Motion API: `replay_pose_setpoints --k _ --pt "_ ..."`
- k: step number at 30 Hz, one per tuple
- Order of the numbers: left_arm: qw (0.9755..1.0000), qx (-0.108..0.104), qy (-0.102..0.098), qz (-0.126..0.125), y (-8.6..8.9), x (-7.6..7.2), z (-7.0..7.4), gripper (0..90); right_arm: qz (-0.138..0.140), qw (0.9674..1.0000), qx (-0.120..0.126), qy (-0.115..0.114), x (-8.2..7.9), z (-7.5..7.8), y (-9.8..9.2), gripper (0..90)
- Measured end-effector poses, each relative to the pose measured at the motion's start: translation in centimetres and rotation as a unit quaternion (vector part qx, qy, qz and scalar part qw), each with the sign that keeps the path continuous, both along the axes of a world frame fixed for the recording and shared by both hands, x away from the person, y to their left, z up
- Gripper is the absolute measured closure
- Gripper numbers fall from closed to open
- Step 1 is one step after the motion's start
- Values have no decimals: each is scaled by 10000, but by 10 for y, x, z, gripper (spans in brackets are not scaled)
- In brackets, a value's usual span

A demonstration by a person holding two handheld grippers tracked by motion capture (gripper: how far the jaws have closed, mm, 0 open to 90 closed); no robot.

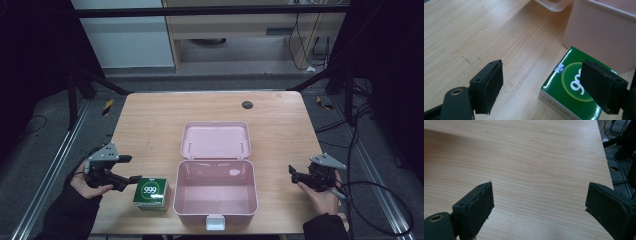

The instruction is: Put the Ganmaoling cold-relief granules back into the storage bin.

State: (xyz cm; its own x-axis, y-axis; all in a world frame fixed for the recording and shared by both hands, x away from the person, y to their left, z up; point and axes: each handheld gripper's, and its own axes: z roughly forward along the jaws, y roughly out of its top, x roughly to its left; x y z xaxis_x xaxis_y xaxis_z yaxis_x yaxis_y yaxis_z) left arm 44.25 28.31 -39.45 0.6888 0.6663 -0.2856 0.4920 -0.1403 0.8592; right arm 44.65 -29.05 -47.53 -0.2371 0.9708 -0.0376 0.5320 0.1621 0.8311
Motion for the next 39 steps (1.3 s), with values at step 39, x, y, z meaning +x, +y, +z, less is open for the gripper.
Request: replay_pose_setpoints --k 39 --pt "9963 302 403 -692 -58 -26 -28 34 285 9989 -288 228 0 -8 4 53"
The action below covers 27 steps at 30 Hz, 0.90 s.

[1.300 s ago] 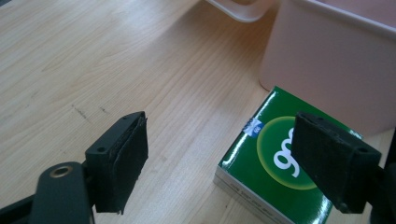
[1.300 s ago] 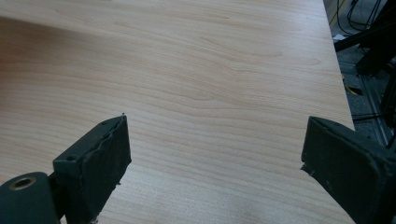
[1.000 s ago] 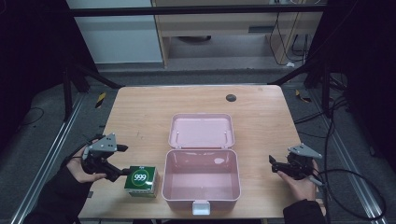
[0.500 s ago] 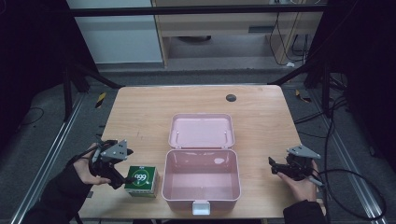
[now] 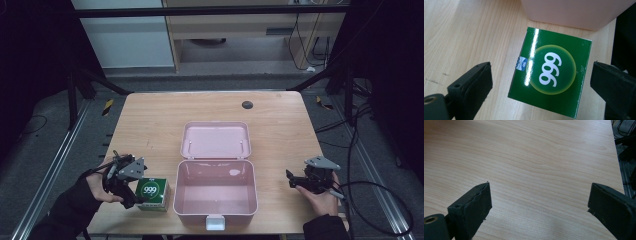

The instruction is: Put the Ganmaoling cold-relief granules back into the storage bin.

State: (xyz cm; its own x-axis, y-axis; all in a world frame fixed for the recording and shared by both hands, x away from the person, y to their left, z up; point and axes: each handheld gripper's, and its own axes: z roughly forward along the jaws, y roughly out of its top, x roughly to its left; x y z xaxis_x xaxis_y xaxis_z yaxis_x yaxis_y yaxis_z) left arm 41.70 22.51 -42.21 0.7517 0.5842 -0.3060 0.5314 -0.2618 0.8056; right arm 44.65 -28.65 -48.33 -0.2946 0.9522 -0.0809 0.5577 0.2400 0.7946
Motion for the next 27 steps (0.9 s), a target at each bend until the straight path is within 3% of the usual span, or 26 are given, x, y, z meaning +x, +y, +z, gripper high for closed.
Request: replay_pose_setpoints --k 27 --pt "9994 -65 348 69 -20 -4 -34 39 146 9996 -208 126 2 -4 3 47"
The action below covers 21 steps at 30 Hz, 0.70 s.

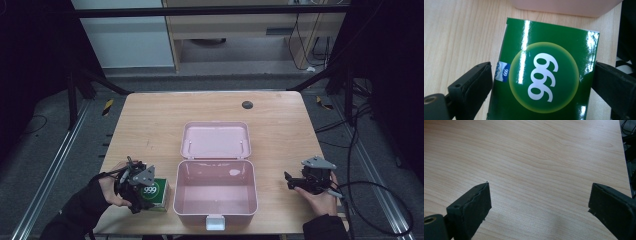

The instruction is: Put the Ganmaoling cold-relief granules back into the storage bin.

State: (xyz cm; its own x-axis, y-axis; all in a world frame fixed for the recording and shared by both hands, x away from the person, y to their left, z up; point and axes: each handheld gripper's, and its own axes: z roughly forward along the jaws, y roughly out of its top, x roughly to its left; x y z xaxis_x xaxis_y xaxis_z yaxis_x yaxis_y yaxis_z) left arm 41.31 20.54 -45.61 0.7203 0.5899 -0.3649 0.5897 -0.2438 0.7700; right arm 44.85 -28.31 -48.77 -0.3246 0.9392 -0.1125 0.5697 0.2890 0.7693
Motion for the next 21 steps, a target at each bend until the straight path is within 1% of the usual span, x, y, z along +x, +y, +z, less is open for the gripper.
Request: replay_pose_setpoints --k 2,4,8,9,13,17,21 --pt "10000 -23 40 29 -1 1 -5 42 3 10000 -7 37 0 0 1 47" --pt "10000 -19 62 25 -1 1 -6 46 5 10000 -10 35 0 -1 1 47" --pt "9998 -99 127 82 -3 2 -10 52 12 10000 -28 39 0 -1 1 47" --pt "9996 -158 171 135 -4 2 -12 52 14 10000 -37 44 0 -1 1 47" --pt "9996 -164 201 101 -3 2 -12 58 22 10000 -52 56 0 -1 2 47" --pt "9993 -226 256 169 -5 2 -12 72 33 10000 -54 68 1 -2 2 47" --pt "9990 -262 290 217 -5 1 -11 106 36 9999 -64 85 1 -2 2 47"
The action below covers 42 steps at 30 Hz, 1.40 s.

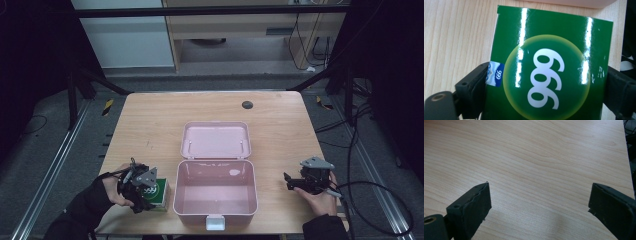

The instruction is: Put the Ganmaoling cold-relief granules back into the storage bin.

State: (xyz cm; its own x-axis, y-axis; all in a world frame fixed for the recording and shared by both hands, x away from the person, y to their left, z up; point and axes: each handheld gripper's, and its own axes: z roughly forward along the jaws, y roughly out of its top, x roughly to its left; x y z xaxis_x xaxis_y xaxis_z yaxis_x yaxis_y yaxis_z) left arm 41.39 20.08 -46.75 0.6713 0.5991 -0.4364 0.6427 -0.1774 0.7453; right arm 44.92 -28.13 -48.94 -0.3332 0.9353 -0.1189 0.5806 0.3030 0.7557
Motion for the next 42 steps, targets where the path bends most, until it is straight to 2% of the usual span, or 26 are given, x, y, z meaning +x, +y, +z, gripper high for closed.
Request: replay_pose_setpoints --k 18,24,27,28,30,32,36,38,39,40,41,42 --pt "9999 53 118 -98 0 3 1 132 36 10000 -28 60 1 -1 1 46" --pt "9996 190 152 -140 1 4 3 151 68 9999 -81 96 1 -1 1 46" --pt "9992 163 335 -153 3 4 7 154 63 9999 -82 101 1 -1 1 46" --pt "9992 163 335 -153 3 4 7 154 63 9999 -82 101 1 -1 1 46" --pt "9991 155 337 -199 5 3 11 154 68 9999 -75 95 1 -2 1 46" --pt "9992 156 270 -268 9 3 21 154 70 9999 -66 107 1 -2 1 46" --pt "9993 187 165 -284 12 3 33 154 78 9999 -83 103 1 -2 1 46" --pt "9993 161 112 -326 14 3 45 152 80 9999 -82 99 1 -2 1 46" --pt "9993 161 112 -326 14 3 45 152 79 9999 -82 98 1 -2 1 46" --pt "9991 154 23 -384 17 3 56 152 65 9999 -70 100 0 -2 2 45" --pt "9991 154 23 -384 17 3 56 152 65 9999 -70 100 0 -2 2 45" --pt "9990 157 -48 -406 18 3 63 152 64 9999 -69 96 0 -2 2 45"
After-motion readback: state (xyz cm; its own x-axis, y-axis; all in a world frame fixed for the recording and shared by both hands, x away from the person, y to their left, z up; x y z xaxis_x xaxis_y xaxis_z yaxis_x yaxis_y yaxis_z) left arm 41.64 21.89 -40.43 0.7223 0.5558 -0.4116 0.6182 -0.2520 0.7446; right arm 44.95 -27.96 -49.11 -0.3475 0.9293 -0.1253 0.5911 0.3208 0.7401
